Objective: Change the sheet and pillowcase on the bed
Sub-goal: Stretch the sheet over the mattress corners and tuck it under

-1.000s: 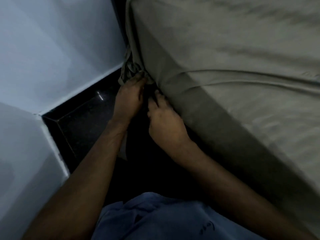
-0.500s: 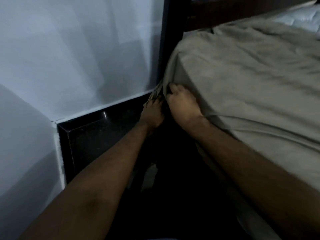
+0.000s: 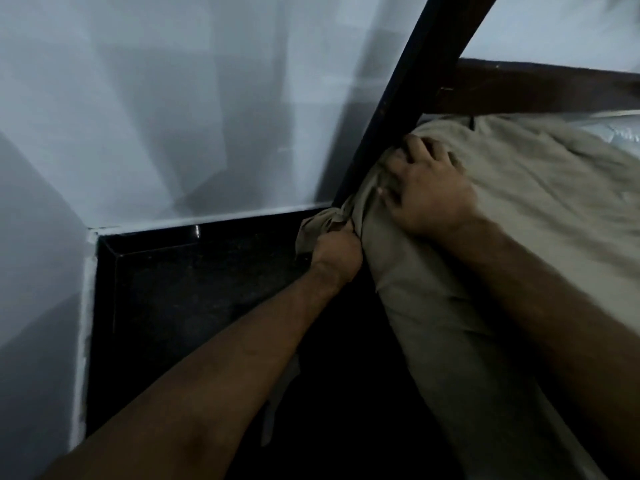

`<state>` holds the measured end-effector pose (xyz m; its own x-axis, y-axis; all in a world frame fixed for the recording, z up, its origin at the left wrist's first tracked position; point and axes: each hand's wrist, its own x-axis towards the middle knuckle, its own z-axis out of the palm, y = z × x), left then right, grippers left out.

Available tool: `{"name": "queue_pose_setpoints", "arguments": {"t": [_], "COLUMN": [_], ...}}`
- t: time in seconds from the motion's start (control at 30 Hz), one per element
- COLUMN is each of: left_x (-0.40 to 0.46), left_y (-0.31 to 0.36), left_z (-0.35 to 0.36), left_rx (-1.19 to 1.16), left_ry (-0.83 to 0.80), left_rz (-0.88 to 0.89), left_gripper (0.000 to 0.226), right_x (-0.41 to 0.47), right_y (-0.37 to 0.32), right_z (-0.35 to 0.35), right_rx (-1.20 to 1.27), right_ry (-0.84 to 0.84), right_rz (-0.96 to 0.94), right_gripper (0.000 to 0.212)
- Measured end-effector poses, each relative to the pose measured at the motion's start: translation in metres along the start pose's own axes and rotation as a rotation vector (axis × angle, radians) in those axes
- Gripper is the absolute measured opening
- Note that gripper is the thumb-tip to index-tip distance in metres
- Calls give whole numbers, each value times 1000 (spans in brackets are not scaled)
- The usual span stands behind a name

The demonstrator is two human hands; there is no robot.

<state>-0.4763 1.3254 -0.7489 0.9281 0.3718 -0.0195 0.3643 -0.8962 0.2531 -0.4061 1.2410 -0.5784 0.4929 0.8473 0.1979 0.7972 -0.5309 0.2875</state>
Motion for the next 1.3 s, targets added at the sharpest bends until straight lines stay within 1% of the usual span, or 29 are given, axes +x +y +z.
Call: {"name": "queue_pose_setpoints", "arguments": {"t": [0.07, 0.13, 0.23, 0.27, 0.3, 0.37, 0.4, 0.43, 0.47, 0.5, 0.53, 0.57, 0.6, 0.7, 0.77, 0.87, 0.9, 0.97, 1.03, 1.1, 1.17, 1.23, 1.27, 1.3], "left_x": [0, -2, -9, -13, -17, -26, -28, -28, -26, -22, -19, -17, -16, -20, -22, -25, -25, -20, -13, -7, -3, 1, 2, 4], "left_y": [7, 7, -8, -15, -21, -28, -30, -33, -36, -37, -35, -30, -22, -4, -7, -36, -44, -50, -56, -71, -89, -98, -101, -103], "left_z": [3, 1, -12, -19, -22, -24, -21, -16, -10, -1, 7, 15, 17, 18, 22, 26, 23, 11, 1, -4, -9, -21, -27, -31], "left_rx": [2, 10, -115, -164, -207, -299, -348, -397, -468, -563, -661, -749, -818, -894, -851, -570, -460, -266, -118, 42, 201, 281, 306, 320], "left_ry": [-2, -29, -26, 22, 126, 446, 527, 556, 512, 419, 321, 241, 208, 316, 331, 342, 313, 237, 188, 110, 91, 144, 171, 187], "left_rz": [-22, -2, 22, 28, 32, 16, -27, -83, -145, -170, -166, -151, -151, -156, -64, 123, 165, 229, 314, 394, 465, 551, 583, 584], "left_gripper": [39, 40, 42, 38, 32, 20, 21, 29, 44, 59, 69, 70, 64, 37, 31, 33, 31, 26, 32, 40, 48, 42, 36, 32], "right_x": [7, 8, 0, -2, -2, 4, 7, 10, 11, 10, 8, 5, 2, -6, -8, -10, -14, -31, -65, -91, -93, -87, -84, -82], "right_y": [-4, -9, -19, -21, -22, -19, -17, -17, -16, -15, -15, -15, -14, -21, -25, -32, -39, -57, -81, -99, -111, -121, -125, -126], "right_z": [8, 12, 13, 11, 9, 4, 3, 4, 5, 7, 8, 10, 11, 18, 23, 25, 25, 37, 67, 99, 115, 124, 127, 130], "right_rx": [72, 108, -48, -58, -48, -21, -25, -32, -31, -23, -15, -13, -22, -79, -117, -170, -170, -160, -141, -128, -34, 81, 75, 37], "right_ry": [70, 133, 134, 124, 109, 34, -7, -31, -36, -20, 11, 48, 81, 169, 254, 373, 386, 365, 238, 90, -4, -133, -209, -224], "right_rz": [69, 226, 439, 479, 503, 522, 512, 487, 463, 441, 424, 422, 427, 415, 392, 356, 353, 335, 195, 87, 112, 132, 128, 123], "right_gripper": [50, 59, 66, 66, 66, 65, 62, 58, 54, 52, 50, 49, 48, 39, 29, 25, 27, 43, 55, 59, 58, 59, 60, 60]}}
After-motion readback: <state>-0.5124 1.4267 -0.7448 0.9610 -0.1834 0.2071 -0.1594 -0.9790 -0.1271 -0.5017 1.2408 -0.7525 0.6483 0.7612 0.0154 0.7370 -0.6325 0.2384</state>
